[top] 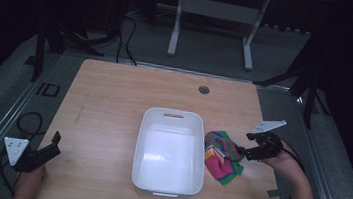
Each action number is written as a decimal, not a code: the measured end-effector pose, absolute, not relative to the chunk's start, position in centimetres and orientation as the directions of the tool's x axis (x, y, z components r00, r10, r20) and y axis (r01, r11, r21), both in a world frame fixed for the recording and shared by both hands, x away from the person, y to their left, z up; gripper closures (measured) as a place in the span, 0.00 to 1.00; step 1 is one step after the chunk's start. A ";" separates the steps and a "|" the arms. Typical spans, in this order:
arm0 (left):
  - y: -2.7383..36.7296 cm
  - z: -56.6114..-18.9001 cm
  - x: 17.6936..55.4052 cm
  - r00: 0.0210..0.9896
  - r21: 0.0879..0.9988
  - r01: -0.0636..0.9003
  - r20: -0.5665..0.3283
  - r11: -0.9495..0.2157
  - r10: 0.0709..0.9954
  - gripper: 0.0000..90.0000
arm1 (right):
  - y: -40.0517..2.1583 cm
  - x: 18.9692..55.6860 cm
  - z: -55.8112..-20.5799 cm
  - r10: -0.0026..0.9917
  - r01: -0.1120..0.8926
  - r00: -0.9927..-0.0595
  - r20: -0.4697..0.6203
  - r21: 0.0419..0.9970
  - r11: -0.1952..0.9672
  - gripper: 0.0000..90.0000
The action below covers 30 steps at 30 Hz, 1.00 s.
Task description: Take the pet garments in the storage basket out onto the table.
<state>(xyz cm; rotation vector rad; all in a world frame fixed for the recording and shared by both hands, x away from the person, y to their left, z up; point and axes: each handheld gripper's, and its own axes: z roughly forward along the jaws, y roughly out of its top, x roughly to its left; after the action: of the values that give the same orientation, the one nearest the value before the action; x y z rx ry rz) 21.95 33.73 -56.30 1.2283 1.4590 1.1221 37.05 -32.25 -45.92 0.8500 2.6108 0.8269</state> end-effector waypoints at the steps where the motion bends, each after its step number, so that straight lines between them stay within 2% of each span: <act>1: 33.7 -56.3 21.9 -0.106 0.979 0.179 -0.078 0.097 0.991 0.01 | -32.6 37.1 -46.0 0.624 0.462 -0.778 -0.076 0.604 0.650 0.25; 9: 33.8 -56.3 21.9 -0.105 0.979 0.179 -0.078 0.096 0.991 0.01 | -35.4 36.4 -46.7 0.719 0.500 -0.694 -0.026 0.701 0.508 0.15; 15: 33.8 -56.3 21.9 -0.104 0.979 0.179 -0.079 0.097 0.991 0.01 | -37.4 35.5 -48.0 0.787 0.513 -0.617 0.008 0.763 0.394 0.13; 30: 33.8 -56.3 21.9 -0.103 0.979 0.178 -0.080 0.098 0.991 0.01 | -40.0 31.3 -52.4 0.907 0.496 -0.421 -0.008 0.835 0.237 0.13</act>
<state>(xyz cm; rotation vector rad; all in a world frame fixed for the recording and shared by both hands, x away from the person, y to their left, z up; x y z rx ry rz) 21.94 33.77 -56.30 1.2280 1.4564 1.1187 31.30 -39.95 -52.39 1.2802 2.0149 1.0789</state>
